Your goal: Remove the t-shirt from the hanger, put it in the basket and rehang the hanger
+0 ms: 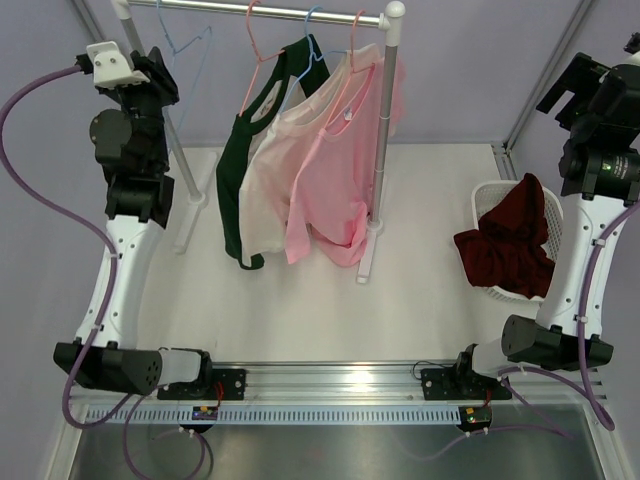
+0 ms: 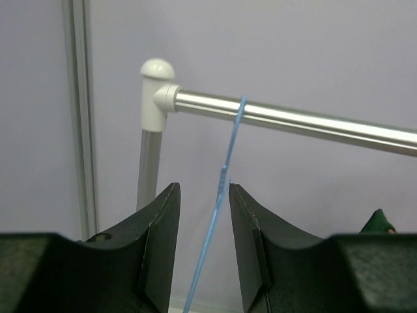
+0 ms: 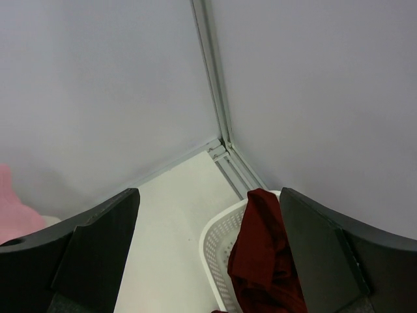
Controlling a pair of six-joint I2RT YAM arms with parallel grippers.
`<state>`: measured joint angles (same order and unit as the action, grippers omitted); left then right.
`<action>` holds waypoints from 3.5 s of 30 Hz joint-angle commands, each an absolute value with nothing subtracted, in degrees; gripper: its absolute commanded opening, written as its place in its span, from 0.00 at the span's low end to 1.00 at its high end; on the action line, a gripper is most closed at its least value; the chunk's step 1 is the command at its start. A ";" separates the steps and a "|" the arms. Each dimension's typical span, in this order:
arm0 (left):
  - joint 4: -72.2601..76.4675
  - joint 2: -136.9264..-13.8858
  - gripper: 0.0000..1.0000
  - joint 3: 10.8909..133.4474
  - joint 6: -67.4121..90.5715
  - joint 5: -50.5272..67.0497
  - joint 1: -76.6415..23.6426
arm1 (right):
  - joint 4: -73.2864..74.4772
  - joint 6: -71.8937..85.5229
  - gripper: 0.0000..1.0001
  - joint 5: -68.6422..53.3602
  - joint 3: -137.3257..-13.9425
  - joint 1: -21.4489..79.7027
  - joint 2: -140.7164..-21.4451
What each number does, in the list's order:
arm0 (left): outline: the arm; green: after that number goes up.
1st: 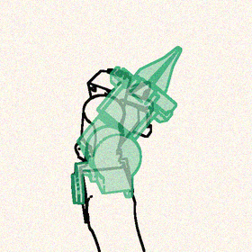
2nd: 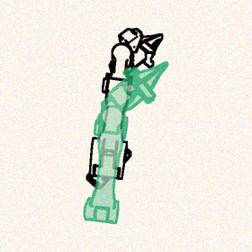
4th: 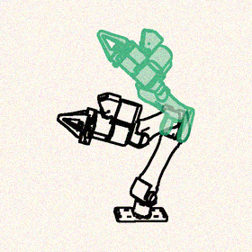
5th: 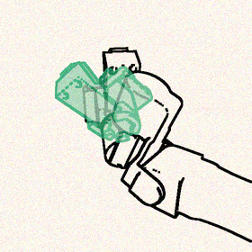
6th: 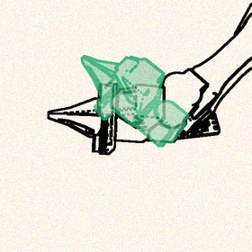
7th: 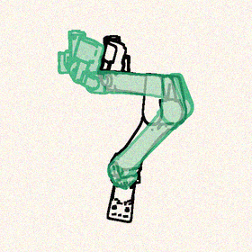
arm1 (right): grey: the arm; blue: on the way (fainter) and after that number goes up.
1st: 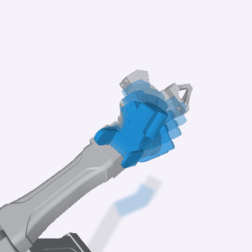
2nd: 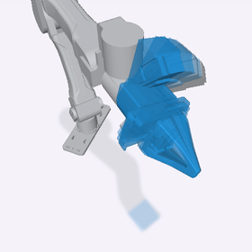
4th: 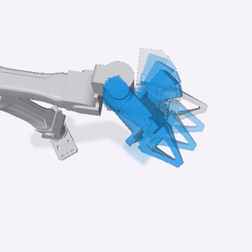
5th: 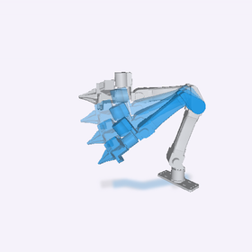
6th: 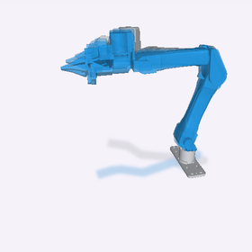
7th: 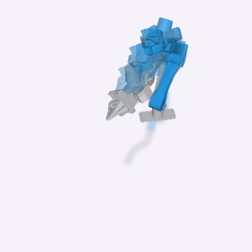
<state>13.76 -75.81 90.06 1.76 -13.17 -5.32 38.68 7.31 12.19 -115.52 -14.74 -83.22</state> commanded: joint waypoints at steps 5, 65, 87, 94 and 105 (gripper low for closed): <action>15.83 -68.73 0.40 90.43 -3.70 -17.42 -11.68 | 40.70 7.21 0.98 4.94 -116.81 -14.24 -81.92; -16.70 -96.59 0.05 118.30 -1.58 22.50 -12.22 | 43.86 4.83 0.99 -9.23 -115.84 -6.33 -80.07; -16.52 -87.72 0.00 124.02 1.58 17.75 -12.30 | 43.59 4.66 0.99 -8.70 -115.84 -4.04 -80.16; -16.52 -83.59 0.00 121.56 0.97 16.44 -12.30 | 43.59 4.83 0.99 -9.23 -115.58 -2.90 -80.24; -16.26 -74.28 0.00 110.05 7.46 -1.56 -12.30 | 45.97 4.04 0.98 -11.32 -116.19 5.53 -79.19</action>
